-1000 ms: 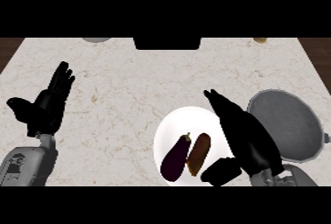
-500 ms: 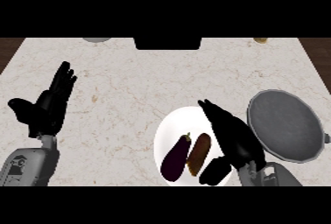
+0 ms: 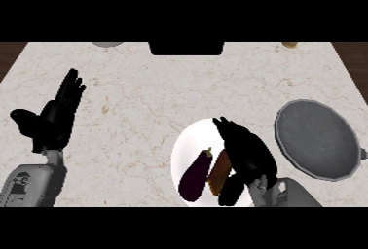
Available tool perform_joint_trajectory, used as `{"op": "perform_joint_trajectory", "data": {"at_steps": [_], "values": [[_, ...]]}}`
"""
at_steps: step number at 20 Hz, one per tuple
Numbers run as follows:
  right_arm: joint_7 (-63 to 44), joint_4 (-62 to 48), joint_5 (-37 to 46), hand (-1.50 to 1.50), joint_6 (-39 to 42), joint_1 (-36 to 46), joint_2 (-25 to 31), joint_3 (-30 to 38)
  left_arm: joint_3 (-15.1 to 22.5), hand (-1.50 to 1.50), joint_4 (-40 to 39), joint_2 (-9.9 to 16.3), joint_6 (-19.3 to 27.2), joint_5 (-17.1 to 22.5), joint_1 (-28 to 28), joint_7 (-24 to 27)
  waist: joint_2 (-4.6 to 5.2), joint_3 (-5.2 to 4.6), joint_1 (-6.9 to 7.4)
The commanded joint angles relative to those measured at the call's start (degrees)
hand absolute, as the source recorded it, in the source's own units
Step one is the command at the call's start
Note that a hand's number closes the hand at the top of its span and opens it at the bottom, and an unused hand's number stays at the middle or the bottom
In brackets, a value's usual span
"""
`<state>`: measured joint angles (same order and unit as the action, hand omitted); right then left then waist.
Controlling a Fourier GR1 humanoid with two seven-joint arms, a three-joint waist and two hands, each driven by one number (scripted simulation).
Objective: Pick the sweet potato from the plate and place it in the pan
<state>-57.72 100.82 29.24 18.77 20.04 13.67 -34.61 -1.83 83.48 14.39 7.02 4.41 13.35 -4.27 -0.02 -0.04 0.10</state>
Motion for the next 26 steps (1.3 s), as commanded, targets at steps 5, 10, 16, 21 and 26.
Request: {"op": "perform_joint_trajectory", "data": {"at_steps": [5, 10, 16, 21, 26], "values": [[-7.6, -5.0, 2.5, -1.50, 6.9, 1.9, -3.2, -0.6, 0.9, 0.00, 1.4, -1.6, 0.8, -1.6, -0.4, -0.9, -0.01, 0.01, 0.02], [-4.0, -10.7, 2.5, -1.50, 8.1, 3.6, -5.5, 2.4, 0.4, 0.00, 1.2, -1.7, 0.0, -2.0, -1.0, -0.4, 0.01, 0.03, 0.19], [-2.0, -9.5, 5.6, -1.50, 10.3, -0.4, -4.4, 2.5, 0.0, 0.00, 2.1, -2.1, 0.0, -2.8, -0.7, -1.3, -0.06, 0.04, -0.07], [-1.0, -11.5, 7.9, -1.50, 10.4, -3.0, -6.8, 2.1, -1.9, 0.00, -0.3, -2.6, -0.7, -1.9, 0.7, -0.3, 0.00, 0.03, -0.18], [3.3, -18.4, 10.2, -1.50, 9.5, -1.5, -9.6, 3.8, -2.9, 0.00, 2.0, -0.9, -3.0, -1.5, -0.2, -1.6, 0.02, 0.04, 0.11]]}}
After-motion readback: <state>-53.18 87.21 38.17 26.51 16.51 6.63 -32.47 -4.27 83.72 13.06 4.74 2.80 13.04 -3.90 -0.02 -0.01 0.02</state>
